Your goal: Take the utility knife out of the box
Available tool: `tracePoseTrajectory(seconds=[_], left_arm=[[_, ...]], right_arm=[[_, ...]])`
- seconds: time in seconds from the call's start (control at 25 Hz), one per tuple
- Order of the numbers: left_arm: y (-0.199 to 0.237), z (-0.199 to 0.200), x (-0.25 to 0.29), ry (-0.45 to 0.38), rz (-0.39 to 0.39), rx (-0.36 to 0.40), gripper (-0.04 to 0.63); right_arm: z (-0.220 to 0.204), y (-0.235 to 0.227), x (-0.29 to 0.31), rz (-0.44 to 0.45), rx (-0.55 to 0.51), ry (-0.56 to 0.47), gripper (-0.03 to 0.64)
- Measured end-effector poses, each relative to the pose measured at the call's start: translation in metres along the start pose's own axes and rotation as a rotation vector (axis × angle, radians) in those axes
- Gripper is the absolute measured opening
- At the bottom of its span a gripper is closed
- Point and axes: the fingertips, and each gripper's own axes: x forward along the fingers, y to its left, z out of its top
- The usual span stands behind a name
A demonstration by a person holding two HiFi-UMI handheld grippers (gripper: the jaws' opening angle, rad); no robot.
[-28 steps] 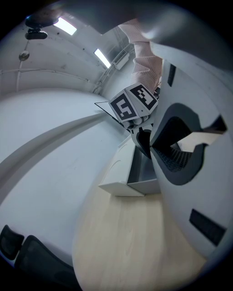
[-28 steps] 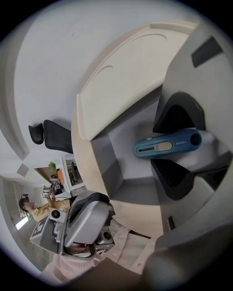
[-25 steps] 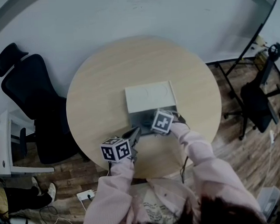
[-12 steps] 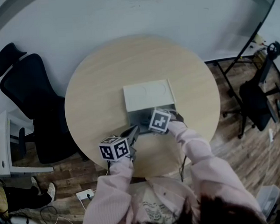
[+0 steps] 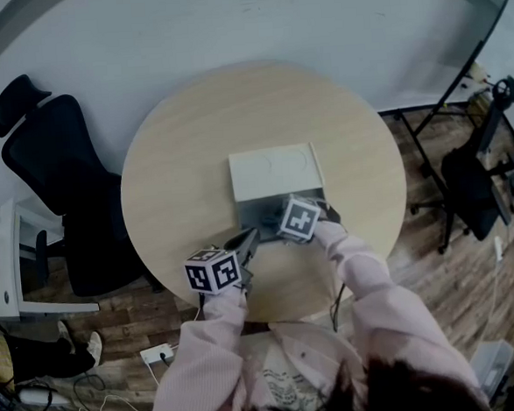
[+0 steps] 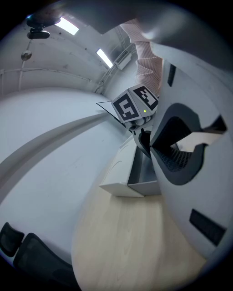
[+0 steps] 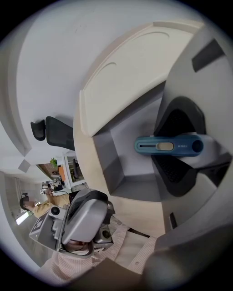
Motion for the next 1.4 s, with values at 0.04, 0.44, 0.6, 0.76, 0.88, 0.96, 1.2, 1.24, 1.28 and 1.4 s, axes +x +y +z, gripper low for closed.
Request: tracePoseTrajectory(seconds=[0.04, 0.44, 0.6, 0.76, 0.88, 0.96, 1.2, 1.24, 1.28, 1.4], left_arm=[[0.0, 0.0, 0.0, 0.001, 0.0, 0.0, 0.011], [0.0, 0.0, -0.002, -0.001, -0.007, -0.001, 0.011], [-0.001, 0.0, -0.001, -0.001, -0.013, 0.0, 0.009], [-0.003, 0.001, -0.001, 0.0, -0.022, 0.006, 0.01], [-0.005, 0.001, -0.002, -0.002, -0.025, 0.016, 0.011], [-0.005, 0.002, -0.003, -0.005, -0.026, 0.021, 0.01], [-0.005, 0.005, -0.006, -0.009, -0.037, 0.031, 0.009], [-0.005, 0.005, -0.007, -0.011, -0.038, 0.033, 0.01], [-0.006, 0.006, -0.008, -0.014, -0.04, 0.037, 0.009], [-0.009, 0.008, -0.008, -0.021, -0.047, 0.055, 0.01]], right_arm=[[0.001, 0.0, 0.0, 0.001, 0.002, -0.008, 0.143], [0.005, -0.004, -0.009, -0.034, 0.052, -0.095, 0.143], [0.006, -0.004, -0.014, -0.035, 0.084, -0.139, 0.143], [0.01, -0.004, -0.021, -0.04, 0.106, -0.179, 0.143], [0.015, -0.005, -0.028, -0.051, 0.134, -0.222, 0.143], [0.018, -0.006, -0.033, -0.055, 0.152, -0.253, 0.143], [0.02, -0.012, -0.044, -0.088, 0.209, -0.337, 0.143], [0.021, -0.011, -0.047, -0.087, 0.223, -0.357, 0.143], [0.022, -0.011, -0.05, -0.087, 0.237, -0.379, 0.143], [0.026, -0.01, -0.061, -0.091, 0.278, -0.45, 0.143]])
